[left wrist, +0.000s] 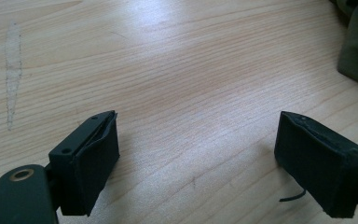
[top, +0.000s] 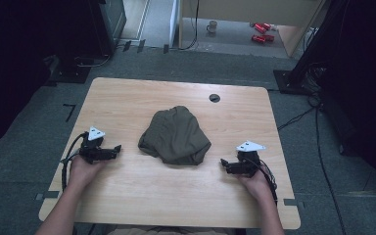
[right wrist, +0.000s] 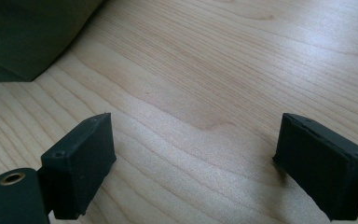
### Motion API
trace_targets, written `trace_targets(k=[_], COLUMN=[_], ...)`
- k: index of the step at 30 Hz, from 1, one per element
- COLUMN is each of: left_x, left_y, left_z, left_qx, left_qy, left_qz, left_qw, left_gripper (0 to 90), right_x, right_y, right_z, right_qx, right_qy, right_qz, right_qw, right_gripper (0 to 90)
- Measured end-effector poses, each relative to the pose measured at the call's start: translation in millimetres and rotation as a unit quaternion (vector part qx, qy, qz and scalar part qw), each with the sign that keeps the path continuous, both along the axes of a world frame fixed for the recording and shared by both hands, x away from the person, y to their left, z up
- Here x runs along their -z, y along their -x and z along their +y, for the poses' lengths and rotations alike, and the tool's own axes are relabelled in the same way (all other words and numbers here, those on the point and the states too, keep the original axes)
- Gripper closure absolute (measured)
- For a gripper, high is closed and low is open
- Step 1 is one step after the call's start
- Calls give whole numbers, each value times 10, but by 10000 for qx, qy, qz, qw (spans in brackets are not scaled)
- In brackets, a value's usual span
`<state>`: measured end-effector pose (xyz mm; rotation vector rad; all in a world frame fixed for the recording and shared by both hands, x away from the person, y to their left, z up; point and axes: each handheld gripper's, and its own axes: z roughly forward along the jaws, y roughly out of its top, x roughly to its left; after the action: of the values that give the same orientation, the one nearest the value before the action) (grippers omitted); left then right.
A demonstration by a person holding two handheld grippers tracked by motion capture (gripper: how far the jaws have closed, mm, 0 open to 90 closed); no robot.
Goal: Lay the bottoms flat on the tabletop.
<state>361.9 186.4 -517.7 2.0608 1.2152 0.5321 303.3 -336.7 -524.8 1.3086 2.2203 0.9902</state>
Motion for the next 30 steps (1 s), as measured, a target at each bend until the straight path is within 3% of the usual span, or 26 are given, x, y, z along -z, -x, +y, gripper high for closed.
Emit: trace_targets(k=[8, 12, 17, 21, 27, 30], left_x=[0, -8, -31, -57, -119, -141], left_y=[6, 33, 35, 43, 52, 15], left_z=[-17, -36, -61, -105, -204, -275], left_qx=[-62, 63, 137, 343, 576, 813], left_qy=[27, 57, 48, 116, 242, 370], left_qz=[-22, -75, -15, 90, 58, 128], left_qw=[10000, 9999, 9999, 9993, 9980, 9959], left_gripper=[152, 253, 311, 359, 373, 374], right_x=[-3, -18, -48, -83, -180, -246], right_y=[-1, 8, 23, 23, 51, 65], right_z=[18, 34, 75, 102, 144, 168], right_qx=[-19, -92, -190, -266, -326, -408], right_qy=[-19, -23, 52, 50, -50, -119], right_qz=[-36, -52, -65, -6, -157, -253], right_qw=[10000, 9999, 9998, 9996, 9993, 9988], right_gripper=[153, 244, 335, 374, 402, 418])
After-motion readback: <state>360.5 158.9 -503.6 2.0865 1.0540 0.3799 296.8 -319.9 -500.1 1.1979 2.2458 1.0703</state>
